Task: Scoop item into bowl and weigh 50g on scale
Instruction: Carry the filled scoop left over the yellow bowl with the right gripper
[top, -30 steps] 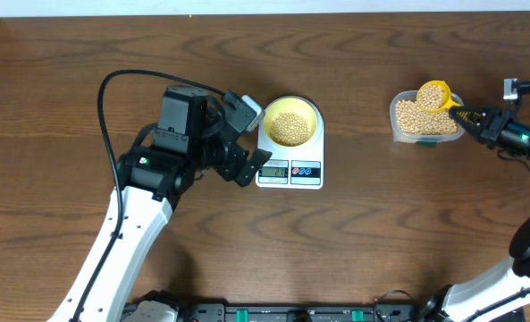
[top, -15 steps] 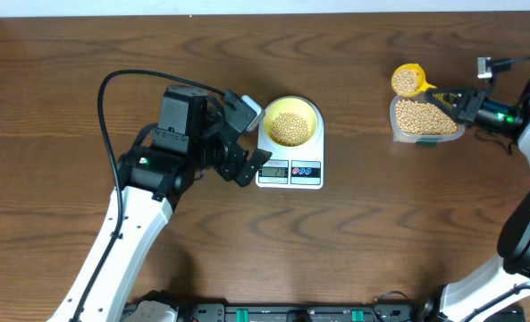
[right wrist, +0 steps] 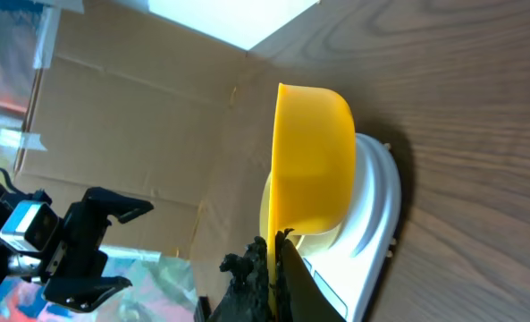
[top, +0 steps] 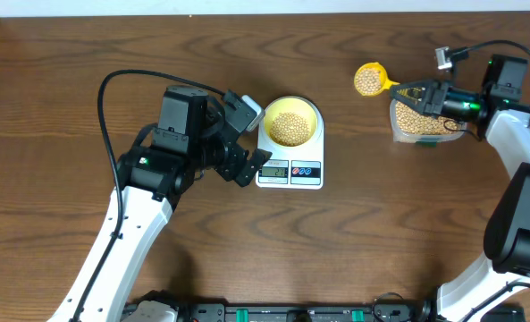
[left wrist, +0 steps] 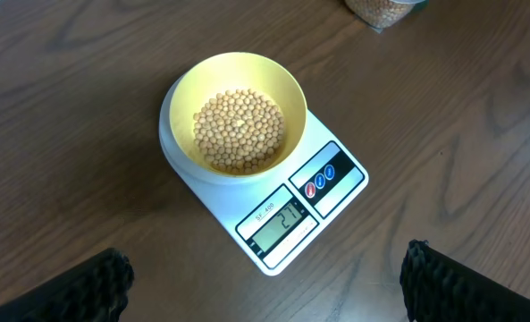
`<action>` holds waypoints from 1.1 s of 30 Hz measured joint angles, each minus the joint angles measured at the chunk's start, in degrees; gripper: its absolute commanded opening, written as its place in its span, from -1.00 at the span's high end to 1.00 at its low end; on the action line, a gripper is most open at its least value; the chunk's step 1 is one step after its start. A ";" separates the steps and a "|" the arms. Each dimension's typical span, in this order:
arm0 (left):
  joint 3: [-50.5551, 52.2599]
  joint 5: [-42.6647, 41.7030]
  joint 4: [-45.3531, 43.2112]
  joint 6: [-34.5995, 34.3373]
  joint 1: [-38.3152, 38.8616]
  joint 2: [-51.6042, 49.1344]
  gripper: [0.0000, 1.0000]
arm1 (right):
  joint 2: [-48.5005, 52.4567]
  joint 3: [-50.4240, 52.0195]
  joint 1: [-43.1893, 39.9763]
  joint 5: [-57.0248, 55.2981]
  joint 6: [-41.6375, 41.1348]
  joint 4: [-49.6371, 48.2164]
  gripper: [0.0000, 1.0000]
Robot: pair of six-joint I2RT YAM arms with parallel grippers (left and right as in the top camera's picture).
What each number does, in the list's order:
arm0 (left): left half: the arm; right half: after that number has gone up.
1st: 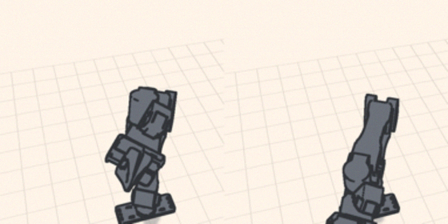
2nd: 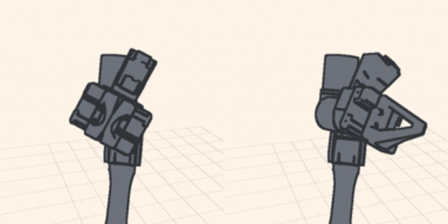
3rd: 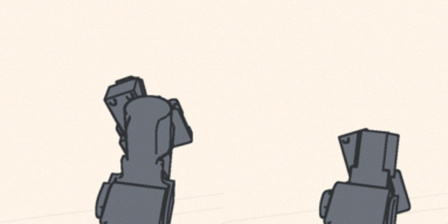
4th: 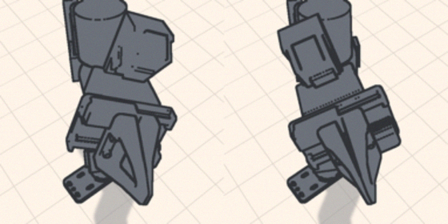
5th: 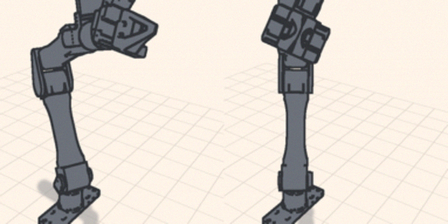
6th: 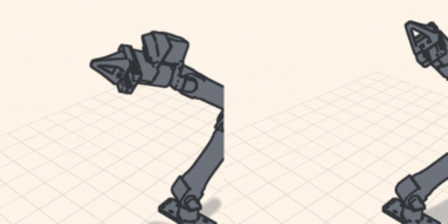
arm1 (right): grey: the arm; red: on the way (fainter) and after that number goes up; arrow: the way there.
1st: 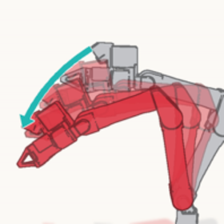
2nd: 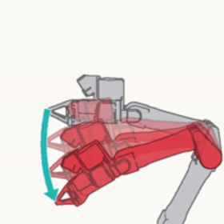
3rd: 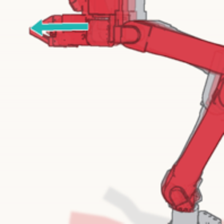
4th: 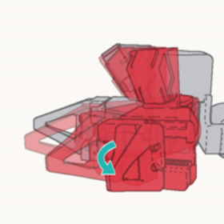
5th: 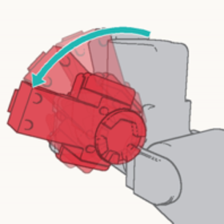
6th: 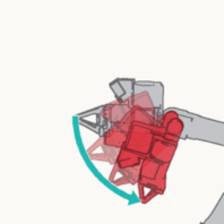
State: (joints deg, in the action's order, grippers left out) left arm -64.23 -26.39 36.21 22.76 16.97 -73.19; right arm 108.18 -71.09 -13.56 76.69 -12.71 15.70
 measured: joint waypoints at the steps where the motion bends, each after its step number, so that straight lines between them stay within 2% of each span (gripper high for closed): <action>1: 0.00 0.00 0.02 0.00 0.00 0.00 -0.96 | 0.00 0.00 0.74 -0.02 -0.26 -0.13 0.98; 21: 0.00 0.00 0.85 0.00 0.00 0.00 -0.95 | 0.00 0.00 13.99 -2.27 -3.28 -2.93 0.98; 33: 0.00 0.00 0.85 0.00 0.00 0.00 -0.95 | 0.04 0.00 20.52 -8.11 -3.39 -3.96 0.98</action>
State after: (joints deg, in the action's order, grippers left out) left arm -64.23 -26.39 37.06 22.76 16.97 -73.19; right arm 108.22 -71.09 6.96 68.58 -16.10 11.75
